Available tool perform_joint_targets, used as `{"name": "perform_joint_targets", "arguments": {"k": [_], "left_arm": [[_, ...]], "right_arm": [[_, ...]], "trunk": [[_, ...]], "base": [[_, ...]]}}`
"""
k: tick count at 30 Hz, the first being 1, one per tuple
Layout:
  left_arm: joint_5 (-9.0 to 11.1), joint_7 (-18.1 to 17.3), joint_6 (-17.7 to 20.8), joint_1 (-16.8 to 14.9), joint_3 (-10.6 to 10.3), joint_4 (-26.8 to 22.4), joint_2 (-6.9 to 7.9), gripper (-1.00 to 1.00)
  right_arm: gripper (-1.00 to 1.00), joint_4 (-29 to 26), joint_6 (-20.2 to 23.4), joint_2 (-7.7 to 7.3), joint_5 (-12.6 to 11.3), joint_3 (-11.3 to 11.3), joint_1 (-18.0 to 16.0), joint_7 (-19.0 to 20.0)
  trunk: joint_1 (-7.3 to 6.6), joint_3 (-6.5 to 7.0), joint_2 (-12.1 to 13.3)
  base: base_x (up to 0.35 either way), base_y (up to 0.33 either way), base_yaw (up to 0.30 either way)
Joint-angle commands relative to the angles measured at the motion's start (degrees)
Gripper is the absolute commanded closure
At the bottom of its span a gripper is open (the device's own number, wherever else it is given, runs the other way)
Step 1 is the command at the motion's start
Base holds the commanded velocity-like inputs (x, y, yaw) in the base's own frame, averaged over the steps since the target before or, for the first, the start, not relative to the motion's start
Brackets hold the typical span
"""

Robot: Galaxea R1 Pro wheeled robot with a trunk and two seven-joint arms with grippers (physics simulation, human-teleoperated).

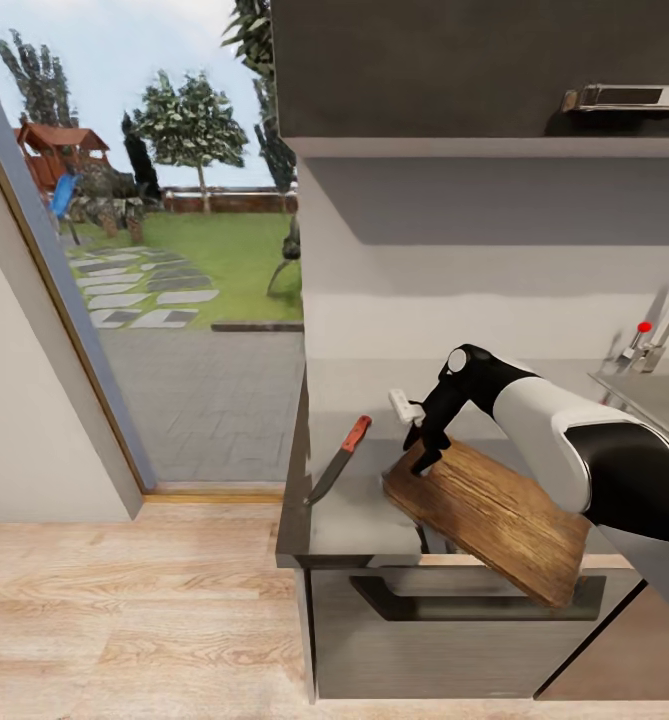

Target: In the kitchen, take the Vidalia onion out of the sink, dice it on the chopping board with the paring knife, put the diced onion into the bowl on the countertop, then place both the paring knife and the chopping board into the sink.

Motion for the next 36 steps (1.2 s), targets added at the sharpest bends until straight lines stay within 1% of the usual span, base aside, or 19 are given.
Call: {"name": "perform_joint_targets", "arguments": {"k": [1, 27, 31, 36], "left_arm": [[0.0, 0.1, -0.1, 0.0, 0.1, -0.1, -0.01, -1.0], [0.0, 0.1, -0.1, 0.0, 0.1, 0.2, -0.01, -1.0], [0.0, 0.1, -0.1, 0.0, 0.1, 0.2, -0.01, -1.0], [0.0, 0.1, -0.1, 0.0, 0.1, 0.2, -0.01, -1.0]], "right_arm": [[1.0, 0.0, -0.3, 0.0, -0.2, 1.1, 1.6, -0.2], [1.0, -0.8, 0.2, -0.26, -0.3, 0.9, 1.6, 0.3], [1.0, -1.3, 1.4, -0.04, -0.2, 0.9, 1.6, 0.1], [1.0, -2.2, 1.7, -0.01, -0.2, 1.0, 1.6, -0.4]], "trunk": [[0.01, -0.06, 0.0], [0.01, -0.06, 0.0], [0.01, -0.06, 0.0], [0.01, -0.06, 0.0]], "base": [[0.0, 0.0, 0.0], [0.0, 0.0, 0.0], [0.0, 0.0, 0.0], [0.0, 0.0, 0.0]]}}
